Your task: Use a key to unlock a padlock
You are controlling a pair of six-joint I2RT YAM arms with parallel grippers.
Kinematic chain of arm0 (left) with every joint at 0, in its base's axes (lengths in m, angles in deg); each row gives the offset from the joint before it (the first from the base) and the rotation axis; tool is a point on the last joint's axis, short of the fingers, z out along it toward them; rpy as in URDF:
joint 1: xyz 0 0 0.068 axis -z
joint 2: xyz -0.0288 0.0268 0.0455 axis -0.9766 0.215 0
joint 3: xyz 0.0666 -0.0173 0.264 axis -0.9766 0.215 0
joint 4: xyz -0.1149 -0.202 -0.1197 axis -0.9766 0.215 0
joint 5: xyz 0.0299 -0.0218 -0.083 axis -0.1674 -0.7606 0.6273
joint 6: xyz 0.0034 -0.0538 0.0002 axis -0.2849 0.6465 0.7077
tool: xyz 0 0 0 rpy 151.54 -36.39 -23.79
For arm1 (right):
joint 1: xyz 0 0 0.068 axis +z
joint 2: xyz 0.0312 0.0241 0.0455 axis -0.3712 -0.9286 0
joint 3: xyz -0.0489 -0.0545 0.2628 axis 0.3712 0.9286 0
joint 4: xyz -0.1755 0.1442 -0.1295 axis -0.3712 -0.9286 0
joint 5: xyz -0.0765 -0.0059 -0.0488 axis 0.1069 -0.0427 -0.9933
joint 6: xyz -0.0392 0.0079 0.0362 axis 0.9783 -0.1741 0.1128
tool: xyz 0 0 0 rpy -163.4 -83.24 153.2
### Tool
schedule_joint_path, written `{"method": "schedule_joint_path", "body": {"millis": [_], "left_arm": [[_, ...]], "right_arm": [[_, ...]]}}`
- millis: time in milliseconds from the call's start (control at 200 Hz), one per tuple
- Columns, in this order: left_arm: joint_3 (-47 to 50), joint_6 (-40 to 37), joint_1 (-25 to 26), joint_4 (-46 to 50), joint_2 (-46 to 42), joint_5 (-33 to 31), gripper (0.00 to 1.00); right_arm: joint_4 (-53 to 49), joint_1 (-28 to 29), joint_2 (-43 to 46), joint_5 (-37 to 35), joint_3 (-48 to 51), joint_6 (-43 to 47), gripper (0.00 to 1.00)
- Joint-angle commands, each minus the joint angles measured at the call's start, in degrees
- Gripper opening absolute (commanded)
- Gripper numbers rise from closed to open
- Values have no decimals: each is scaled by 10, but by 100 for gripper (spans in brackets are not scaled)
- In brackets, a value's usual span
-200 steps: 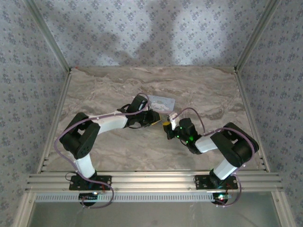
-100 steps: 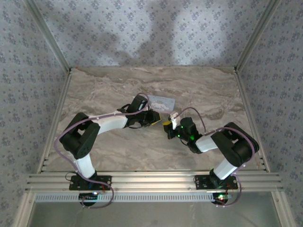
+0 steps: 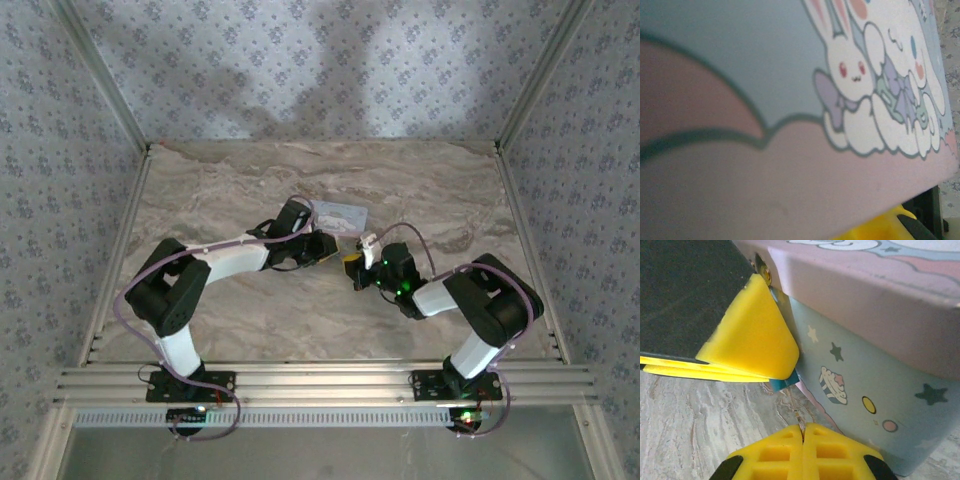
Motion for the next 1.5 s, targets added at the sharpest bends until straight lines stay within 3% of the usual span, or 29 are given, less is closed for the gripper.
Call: {"method": "schedule_joint_path", "body": {"millis": [0, 470, 1499], "left_arm": [[1, 5, 22, 8, -15, 77, 19], [-4, -14, 21, 31, -11, 67, 19], [-10, -13, 21, 20, 18, 73, 19]], "right_arm": [[88, 3, 5, 20, -45, -7, 0], [75, 1, 22, 32, -40, -6, 0], [59, 2, 7, -21, -30, -13, 0]]}}
